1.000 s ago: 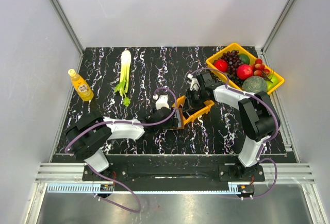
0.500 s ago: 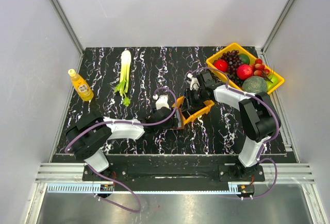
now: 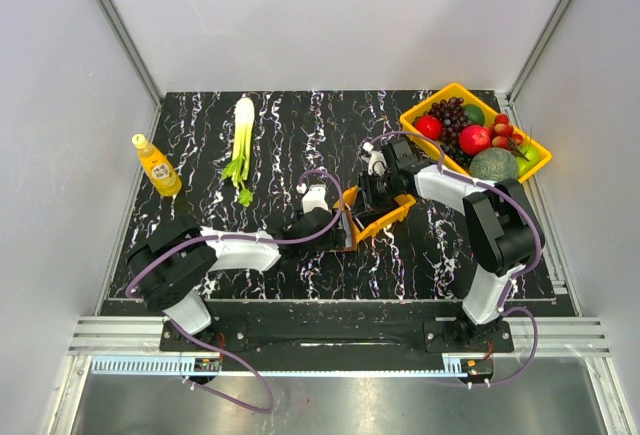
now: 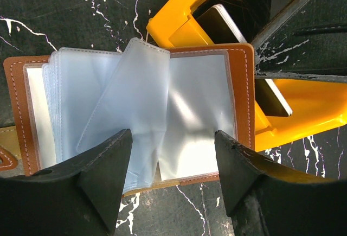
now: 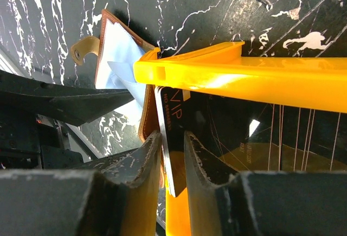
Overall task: Put the credit cards into the card holder
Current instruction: Pick up the credit card from the storage box.
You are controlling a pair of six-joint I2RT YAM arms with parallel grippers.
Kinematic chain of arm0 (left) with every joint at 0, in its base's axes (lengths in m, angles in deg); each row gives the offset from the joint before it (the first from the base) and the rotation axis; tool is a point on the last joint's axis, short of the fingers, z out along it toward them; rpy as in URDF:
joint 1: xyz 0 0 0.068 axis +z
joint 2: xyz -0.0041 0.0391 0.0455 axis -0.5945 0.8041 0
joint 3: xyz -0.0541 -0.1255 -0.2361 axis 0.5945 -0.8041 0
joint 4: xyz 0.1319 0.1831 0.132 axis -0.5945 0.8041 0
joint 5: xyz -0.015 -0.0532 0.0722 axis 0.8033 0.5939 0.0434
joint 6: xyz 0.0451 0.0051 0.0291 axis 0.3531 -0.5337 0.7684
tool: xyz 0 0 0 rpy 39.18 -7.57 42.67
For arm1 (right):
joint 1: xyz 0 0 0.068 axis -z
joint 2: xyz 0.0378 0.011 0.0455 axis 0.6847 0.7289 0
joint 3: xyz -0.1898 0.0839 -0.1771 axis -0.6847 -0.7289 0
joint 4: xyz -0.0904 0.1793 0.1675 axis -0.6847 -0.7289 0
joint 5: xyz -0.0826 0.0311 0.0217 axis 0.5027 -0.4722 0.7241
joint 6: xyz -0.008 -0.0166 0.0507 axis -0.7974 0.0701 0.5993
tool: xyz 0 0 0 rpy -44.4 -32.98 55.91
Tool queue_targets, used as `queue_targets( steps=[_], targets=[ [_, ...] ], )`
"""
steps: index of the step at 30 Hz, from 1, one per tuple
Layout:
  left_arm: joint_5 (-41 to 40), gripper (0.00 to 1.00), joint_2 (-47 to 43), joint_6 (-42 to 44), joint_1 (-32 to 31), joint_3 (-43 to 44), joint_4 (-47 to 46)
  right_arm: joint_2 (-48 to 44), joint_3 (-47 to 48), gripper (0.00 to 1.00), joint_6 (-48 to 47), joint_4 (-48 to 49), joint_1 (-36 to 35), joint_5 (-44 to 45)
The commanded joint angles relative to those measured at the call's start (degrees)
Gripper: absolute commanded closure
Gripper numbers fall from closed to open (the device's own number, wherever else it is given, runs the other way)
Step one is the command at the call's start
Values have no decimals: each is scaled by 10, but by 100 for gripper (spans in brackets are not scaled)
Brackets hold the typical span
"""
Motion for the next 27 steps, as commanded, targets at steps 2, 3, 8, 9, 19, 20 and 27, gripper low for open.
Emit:
queue_targets(
  steps=[2,3,8,9,19,20,27],
  targets=[
    [25,33,24,3,3,6,28,-26,13,70,8,17,-5,-31],
    [26,33,24,3,3,6,28,-29,14,68,9,17,-5,-34],
    [25,33,26,4,3,9,29,-26,16,77,10,17,-5,-28],
    [26,33,26,4,4,9,30,-22,16,79,10,17,-5,-31],
    [28,33,29,3,4,11,31,-39,12,94,11,17,-5,-29],
    [29,33,31,3,4,12,31,-45,12,94,11,15,-5,-26],
    [29,33,32,3,4,13,33,-73,11,100,5,-8,-5,31]
  ],
)
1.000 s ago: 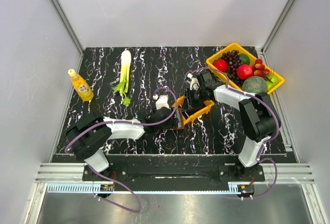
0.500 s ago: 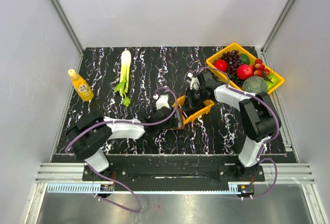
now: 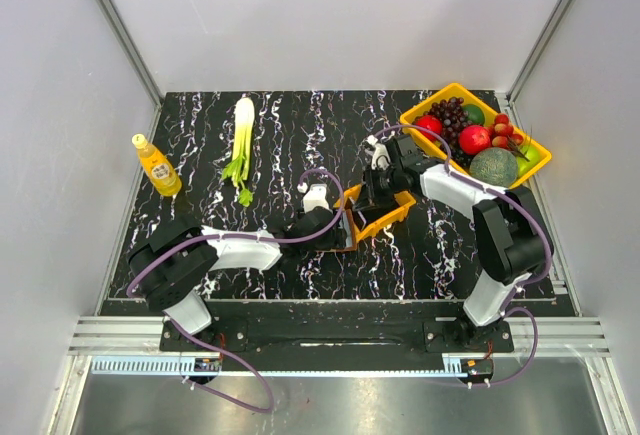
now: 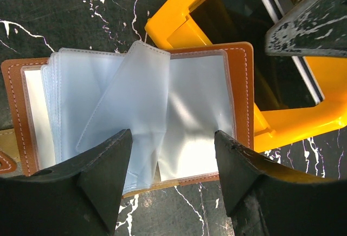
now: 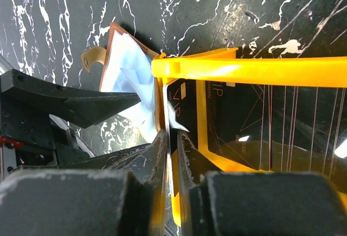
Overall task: Put the credit cards into the card holder
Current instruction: Pick up the credit card from the storage box.
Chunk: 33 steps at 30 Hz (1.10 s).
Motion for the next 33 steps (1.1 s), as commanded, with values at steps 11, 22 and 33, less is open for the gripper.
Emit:
queue_targets(
  steps=[11,22,33],
  targets=[
    [29,33,29,2,4,8,28,-26,0,90,3,-2,-7,-34],
    [30,33,31,2,4,11,31,-12,0,83,11,10,-7,-50],
    [29,33,33,5,4,12,34,-5,-3,87,24,27,-7,-67]
  ],
)
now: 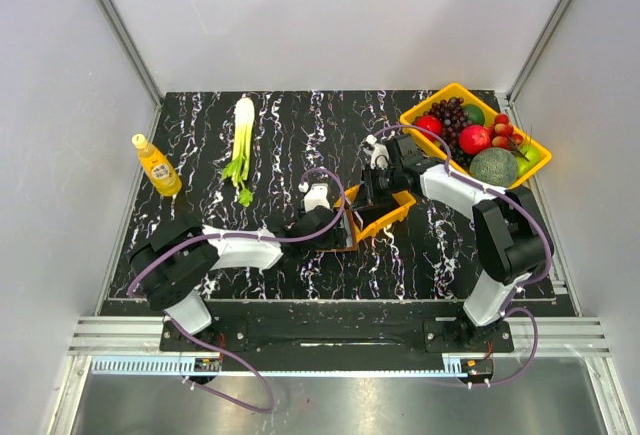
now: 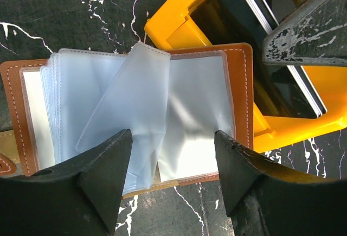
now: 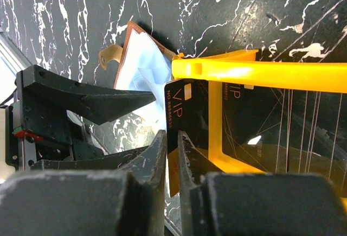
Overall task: Put the credit cards into the card holder
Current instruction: Pick up the credit card from the storage box.
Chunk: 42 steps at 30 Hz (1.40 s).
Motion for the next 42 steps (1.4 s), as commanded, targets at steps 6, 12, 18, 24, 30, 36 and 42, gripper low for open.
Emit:
queue_targets(
  steps=[6,12,18,24,30,36,42],
  targets=[
    [29,33,29,2,4,5,27,-3,0,97,16,16,-7,-11],
    [30,33,29,3,4,6,30,-29,-6,100,26,16,-7,71],
    [32,33,33,4,4,10,31,-51,-2,100,0,3,-7,170],
    [32,33,36,2,5,12,29,-54,-1,100,-35,-23,-33,176],
    [30,33,37,3,5,15,33,-62,-31,100,-3,22,-33,113],
    [32,33,37,3,5,14,33,-67,-32,100,31,46,-33,31],
    [31,33,37,1,6,14,34,-43,-43,98,46,54,-33,4]
  ],
)
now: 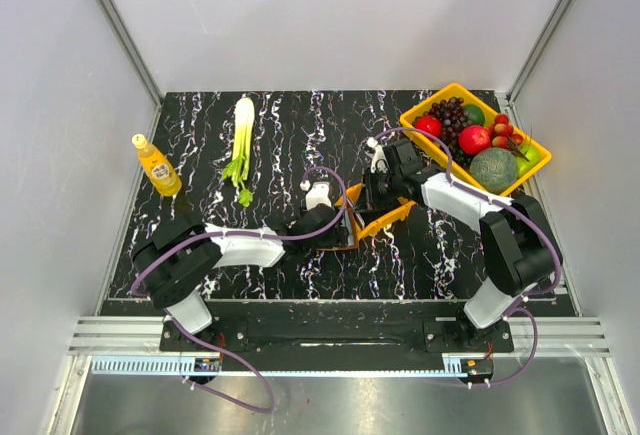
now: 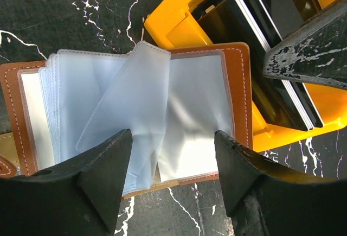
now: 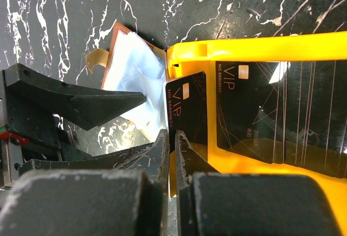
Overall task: Put the credit cards into the card holder
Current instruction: Pick up the credit card from the storage box.
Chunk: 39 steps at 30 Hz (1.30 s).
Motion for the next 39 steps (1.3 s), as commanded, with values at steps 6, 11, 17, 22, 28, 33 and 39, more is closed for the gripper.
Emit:
queue_targets(
  steps=[6,11,17,22,28,33,39],
  targets=[
    [29,33,28,0,3,4,34,17,-4,100,38,35,-7,-87],
    [28,33,28,0,2,4,37,-2,-8,100,52,40,-3,-46],
    [27,33,25,0,2,1,35,-56,-9,100,45,41,2,33],
    [27,33,24,0,3,2,36,-60,-2,98,39,30,3,18],
    [27,33,24,1,3,2,36,-28,1,97,20,-15,-13,118],
    [27,33,24,2,2,4,37,1,7,97,15,-14,-21,55],
    [27,33,25,3,3,8,42,-16,-10,93,47,33,-22,-27]
  ],
)
